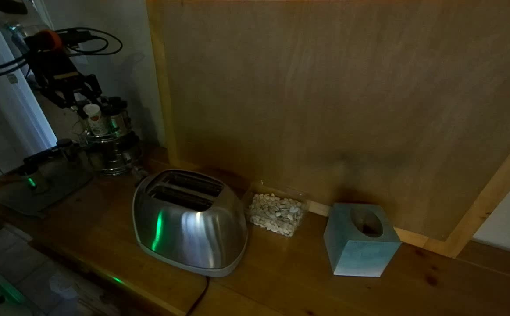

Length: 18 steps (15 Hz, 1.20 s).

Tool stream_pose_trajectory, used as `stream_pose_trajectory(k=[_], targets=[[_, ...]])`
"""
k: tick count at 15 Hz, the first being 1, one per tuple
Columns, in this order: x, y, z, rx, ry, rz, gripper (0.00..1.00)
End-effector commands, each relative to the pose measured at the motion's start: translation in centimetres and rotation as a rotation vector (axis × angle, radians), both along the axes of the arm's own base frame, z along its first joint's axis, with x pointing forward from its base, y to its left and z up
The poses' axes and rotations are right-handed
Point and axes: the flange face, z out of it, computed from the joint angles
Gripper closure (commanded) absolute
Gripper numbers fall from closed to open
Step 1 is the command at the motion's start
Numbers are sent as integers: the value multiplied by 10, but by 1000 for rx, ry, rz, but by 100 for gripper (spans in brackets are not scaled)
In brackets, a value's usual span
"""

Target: Move the white spice bottle from the bottom of the spice rack and place it at the top rack of the spice rack

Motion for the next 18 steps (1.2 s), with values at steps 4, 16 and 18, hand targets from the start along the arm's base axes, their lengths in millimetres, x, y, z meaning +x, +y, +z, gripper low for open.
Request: stream_pose_trajectory(k=[4,16,18], targets=[[4,7,9,78,42,-61,76],[6,31,-23,54,40,-92,1],[12,46,-31,60,31,-99,0]])
